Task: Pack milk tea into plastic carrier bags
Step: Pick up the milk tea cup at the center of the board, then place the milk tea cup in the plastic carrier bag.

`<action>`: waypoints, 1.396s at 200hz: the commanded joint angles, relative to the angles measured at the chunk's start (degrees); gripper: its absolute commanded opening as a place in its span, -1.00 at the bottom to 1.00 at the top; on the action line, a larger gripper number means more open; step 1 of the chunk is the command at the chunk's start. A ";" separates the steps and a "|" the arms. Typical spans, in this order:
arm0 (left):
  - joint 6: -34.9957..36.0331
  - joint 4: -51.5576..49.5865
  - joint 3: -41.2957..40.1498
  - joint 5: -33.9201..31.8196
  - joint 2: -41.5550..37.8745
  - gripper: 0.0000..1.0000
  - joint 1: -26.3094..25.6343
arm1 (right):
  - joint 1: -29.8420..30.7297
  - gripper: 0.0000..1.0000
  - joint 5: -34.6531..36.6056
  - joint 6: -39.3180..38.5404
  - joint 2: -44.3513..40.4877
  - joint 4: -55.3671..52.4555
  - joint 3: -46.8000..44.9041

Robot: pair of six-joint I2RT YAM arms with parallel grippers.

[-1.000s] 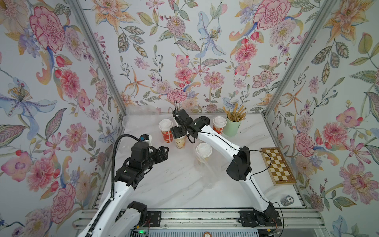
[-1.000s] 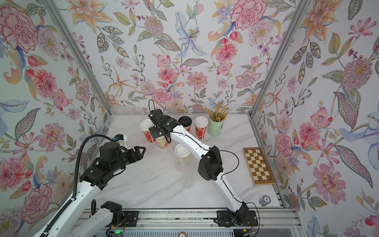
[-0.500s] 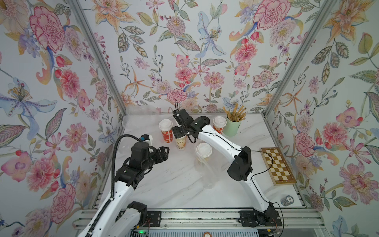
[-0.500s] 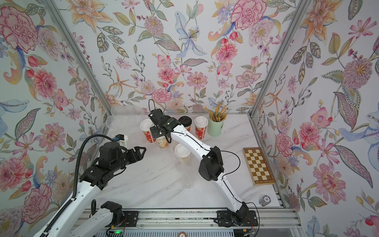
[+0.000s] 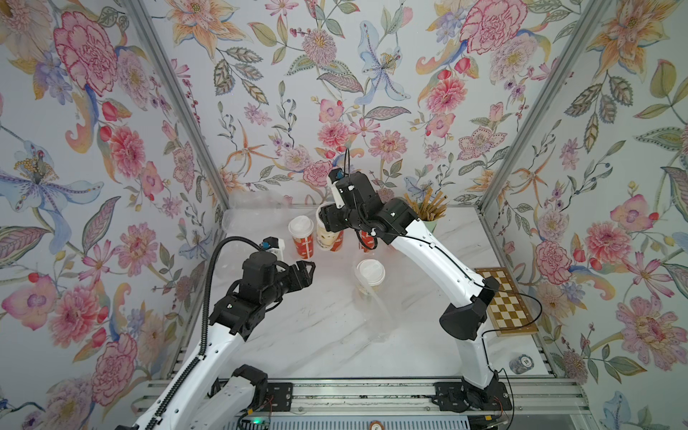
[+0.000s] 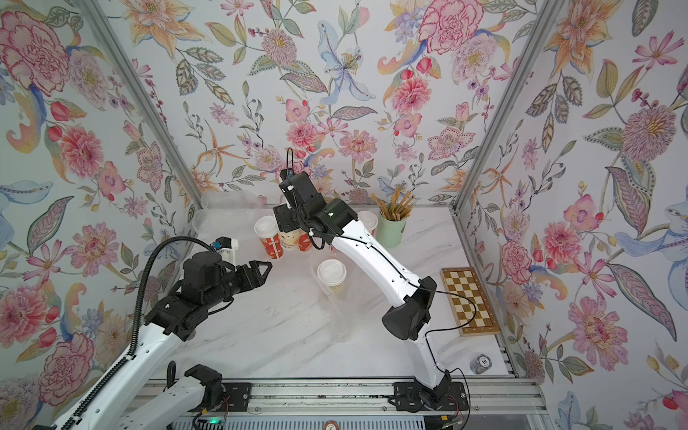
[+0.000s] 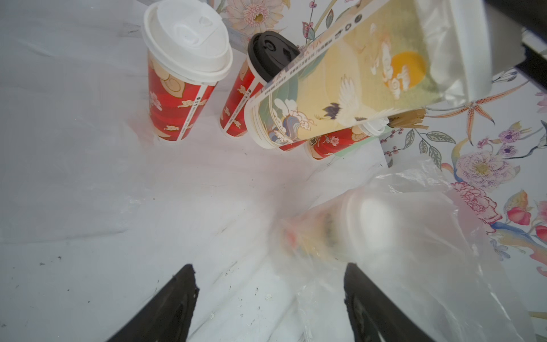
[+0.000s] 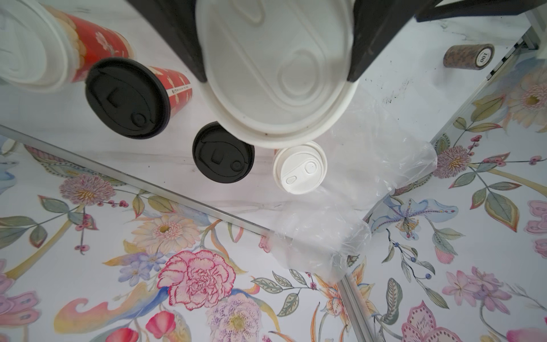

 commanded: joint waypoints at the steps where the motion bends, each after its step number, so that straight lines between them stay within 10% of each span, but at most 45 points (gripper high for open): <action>1: -1.74 1.95 3.70 -3.06 1.70 0.59 -3.85 | 0.42 0.30 2.19 0.89 -4.22 -1.18 1.04; 137: -0.62 0.66 20.83 -10.28 17.01 0.60 -19.90 | 0.43 0.17 11.28 4.66 -22.06 -16.32 -0.52; 279: 5.14 -9.94 25.61 -5.07 23.51 0.56 -24.22 | 2.03 0.12 -0.22 14.31 -26.72 -33.56 -5.94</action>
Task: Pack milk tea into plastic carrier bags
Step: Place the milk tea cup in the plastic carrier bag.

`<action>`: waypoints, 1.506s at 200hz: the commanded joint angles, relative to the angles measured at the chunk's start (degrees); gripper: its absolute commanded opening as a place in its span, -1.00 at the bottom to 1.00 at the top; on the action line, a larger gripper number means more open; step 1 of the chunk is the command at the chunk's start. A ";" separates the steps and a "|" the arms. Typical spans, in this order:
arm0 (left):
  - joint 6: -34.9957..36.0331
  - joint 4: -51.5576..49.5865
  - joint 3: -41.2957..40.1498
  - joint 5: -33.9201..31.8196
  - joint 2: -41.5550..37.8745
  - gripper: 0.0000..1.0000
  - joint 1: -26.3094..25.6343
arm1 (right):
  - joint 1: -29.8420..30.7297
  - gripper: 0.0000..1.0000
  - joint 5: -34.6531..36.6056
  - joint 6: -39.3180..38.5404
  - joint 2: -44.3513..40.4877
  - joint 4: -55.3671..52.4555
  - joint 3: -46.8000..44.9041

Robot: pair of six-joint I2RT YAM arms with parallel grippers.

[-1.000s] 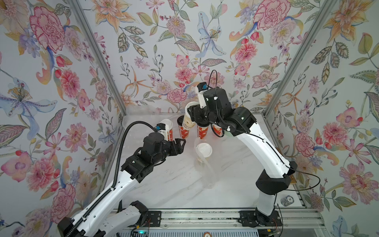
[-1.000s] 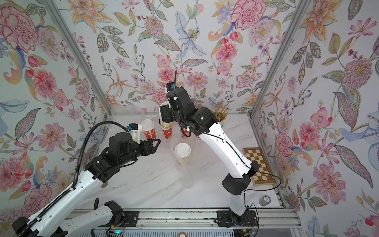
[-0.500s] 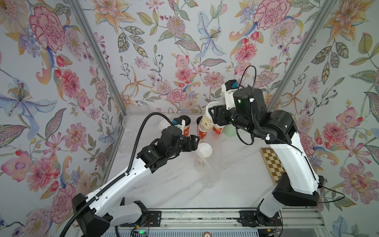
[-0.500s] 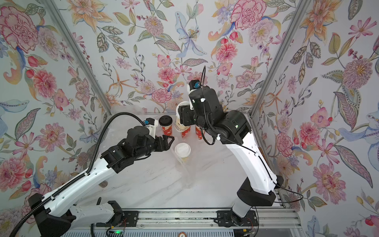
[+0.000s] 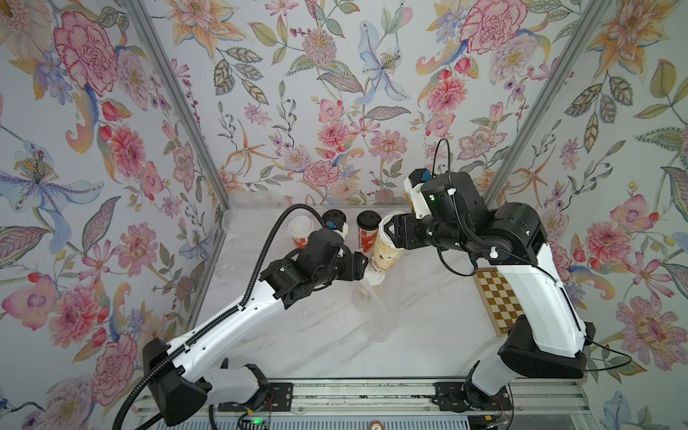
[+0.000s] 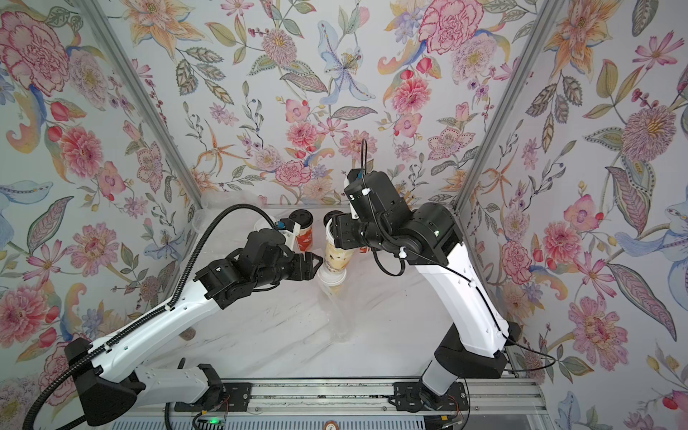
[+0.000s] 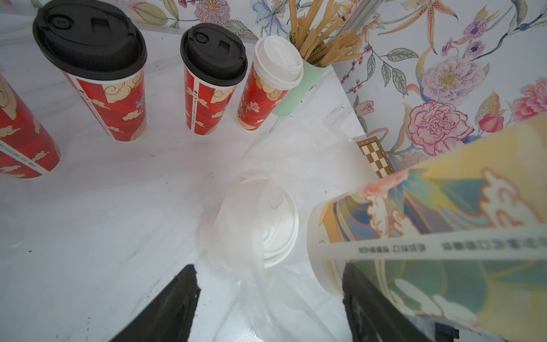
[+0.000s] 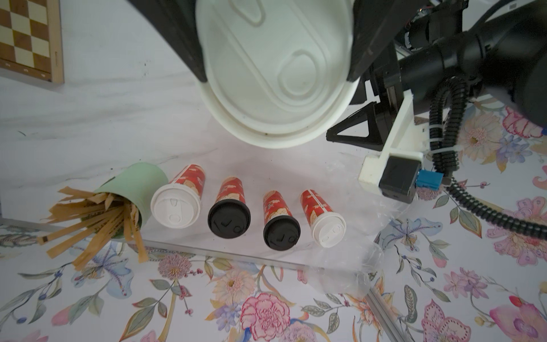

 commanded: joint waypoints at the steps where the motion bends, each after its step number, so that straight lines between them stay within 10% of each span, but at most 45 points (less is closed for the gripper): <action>1: 2.93 -3.14 1.39 3.24 0.50 0.56 -1.24 | 1.30 0.13 -2.69 2.58 -2.16 -2.79 -3.36; 118: 0.25 0.53 -2.21 5.59 -1.12 -0.32 -6.52 | 5.78 0.16 3.07 6.94 -7.10 -3.25 -15.73; 158: -0.57 -1.42 -2.46 4.48 -1.82 0.05 -7.77 | 6.76 0.17 5.41 7.54 -7.29 -3.21 -15.18; 214: -1.67 -1.57 -4.04 3.85 -2.10 0.06 -8.97 | 6.99 0.17 6.19 7.95 -8.04 -3.29 -15.25; 301: -3.42 2.93 -5.08 4.18 -3.09 -0.79 -10.34 | 7.71 0.17 6.71 9.20 -10.28 -2.63 -20.30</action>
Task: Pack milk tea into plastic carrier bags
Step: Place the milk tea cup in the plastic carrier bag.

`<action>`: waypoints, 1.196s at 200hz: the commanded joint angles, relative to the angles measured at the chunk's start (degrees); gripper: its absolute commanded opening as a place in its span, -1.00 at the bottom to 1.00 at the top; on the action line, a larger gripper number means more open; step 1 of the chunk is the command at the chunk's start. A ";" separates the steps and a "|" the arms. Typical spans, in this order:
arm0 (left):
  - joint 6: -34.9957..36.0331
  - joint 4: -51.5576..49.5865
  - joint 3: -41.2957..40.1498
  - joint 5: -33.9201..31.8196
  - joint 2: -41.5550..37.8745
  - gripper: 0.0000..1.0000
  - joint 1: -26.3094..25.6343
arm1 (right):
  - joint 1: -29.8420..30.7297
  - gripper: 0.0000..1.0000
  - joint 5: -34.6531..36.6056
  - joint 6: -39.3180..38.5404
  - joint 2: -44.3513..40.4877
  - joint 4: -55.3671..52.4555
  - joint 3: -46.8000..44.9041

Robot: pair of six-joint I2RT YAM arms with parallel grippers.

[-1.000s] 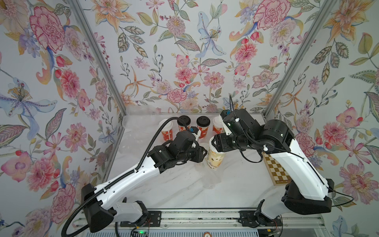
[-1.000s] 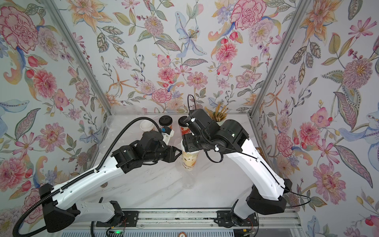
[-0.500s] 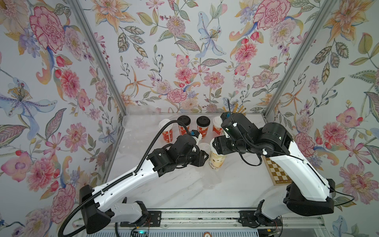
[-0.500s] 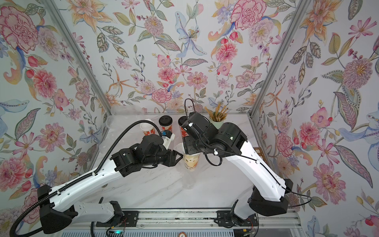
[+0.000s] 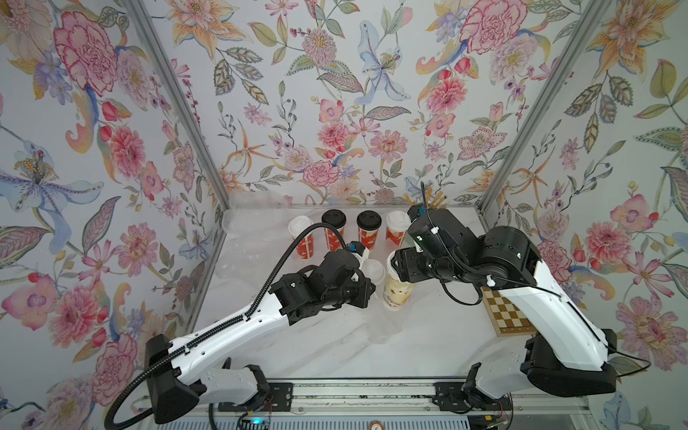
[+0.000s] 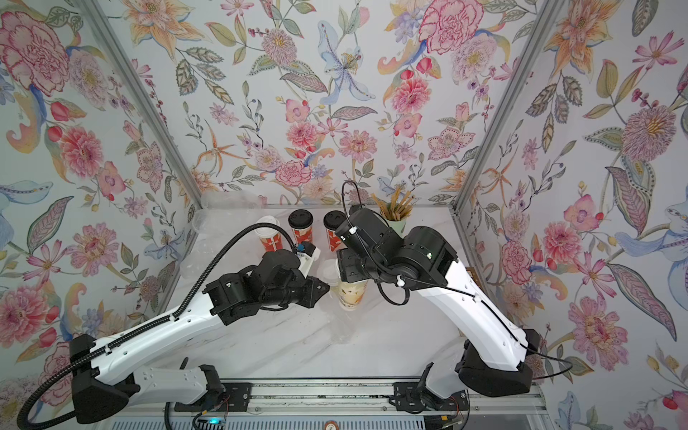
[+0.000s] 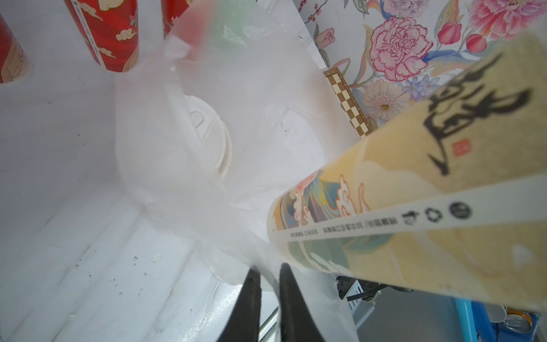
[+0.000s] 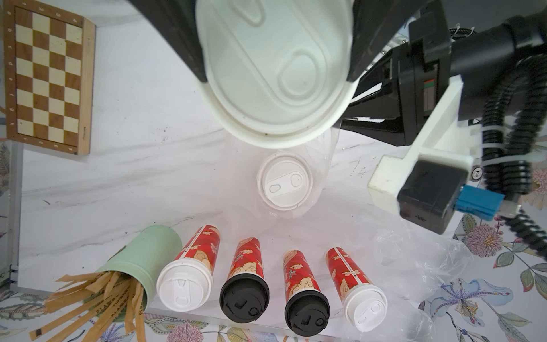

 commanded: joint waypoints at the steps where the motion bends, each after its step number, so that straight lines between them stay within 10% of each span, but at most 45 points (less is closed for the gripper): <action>1: -0.50 2.20 -1.03 -0.52 -1.82 -0.79 -0.61 | 0.66 0.16 0.86 1.22 -1.16 0.27 -1.97; 239: -2.65 4.01 -3.32 -7.08 -7.80 -0.98 0.01 | 3.87 0.15 0.92 6.73 -9.96 31.64 -44.57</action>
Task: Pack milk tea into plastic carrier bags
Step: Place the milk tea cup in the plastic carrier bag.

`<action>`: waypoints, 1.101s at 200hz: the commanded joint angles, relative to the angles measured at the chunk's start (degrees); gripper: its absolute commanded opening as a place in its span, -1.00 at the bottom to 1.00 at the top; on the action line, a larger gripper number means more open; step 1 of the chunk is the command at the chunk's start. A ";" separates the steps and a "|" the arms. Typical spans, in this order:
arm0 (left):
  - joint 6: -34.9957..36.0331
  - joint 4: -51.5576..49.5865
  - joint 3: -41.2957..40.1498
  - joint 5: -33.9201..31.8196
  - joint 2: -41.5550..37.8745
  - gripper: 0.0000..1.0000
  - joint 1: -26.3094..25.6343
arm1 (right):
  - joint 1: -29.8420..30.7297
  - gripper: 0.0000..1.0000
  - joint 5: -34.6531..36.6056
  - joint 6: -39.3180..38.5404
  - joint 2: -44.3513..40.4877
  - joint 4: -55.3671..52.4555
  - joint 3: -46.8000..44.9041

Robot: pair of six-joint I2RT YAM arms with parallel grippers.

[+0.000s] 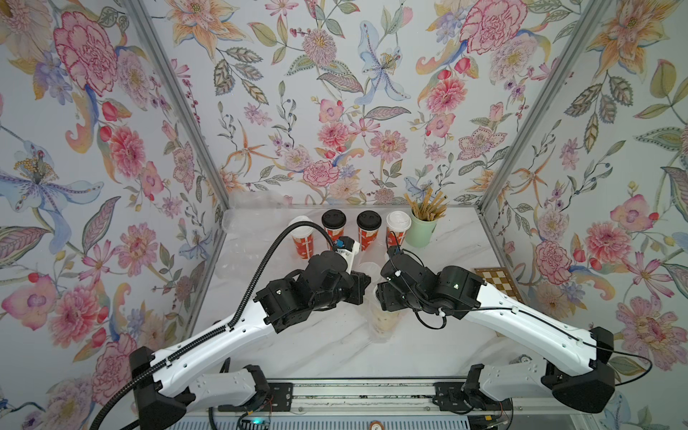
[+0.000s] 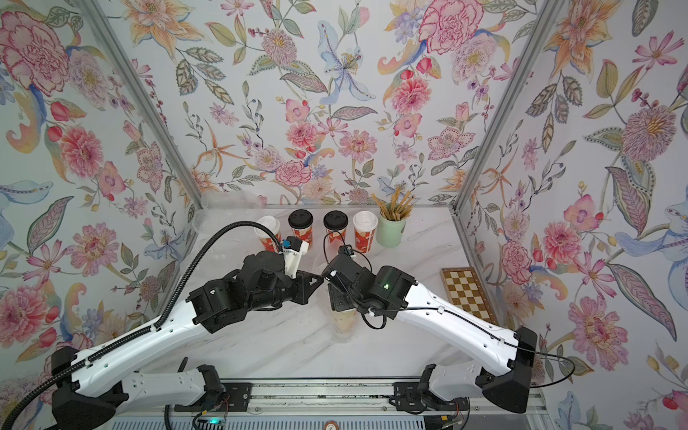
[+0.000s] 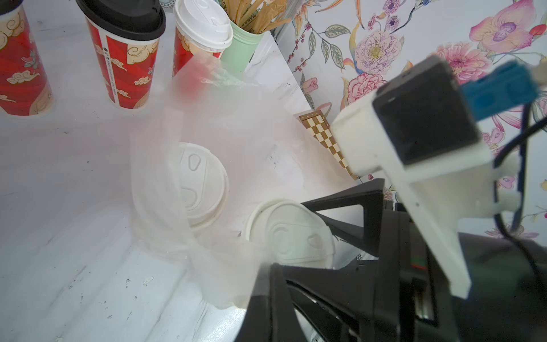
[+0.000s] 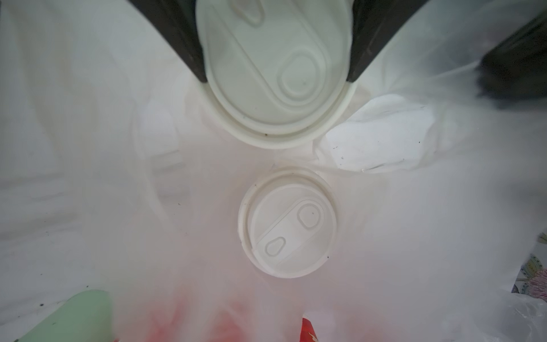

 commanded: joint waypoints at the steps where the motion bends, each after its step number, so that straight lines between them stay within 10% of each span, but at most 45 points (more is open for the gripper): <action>1: -0.18 -0.90 -0.68 -2.68 -2.06 -0.98 0.09 | 1.20 0.15 2.69 1.76 -0.98 4.88 -3.55; 64: 0.51 -1.31 -2.42 -1.75 -4.40 -0.98 3.13 | 4.89 0.31 3.76 5.07 -0.01 10.74 -9.64; 114: 3.36 -7.31 -1.87 -1.97 -3.06 -0.78 4.08 | 5.01 0.95 0.17 4.24 -1.01 10.31 -5.78; 220: 7.89 -11.75 1.93 -4.09 -0.95 0.18 6.40 | -14.46 0.79 -12.39 -7.49 -4.17 7.01 6.36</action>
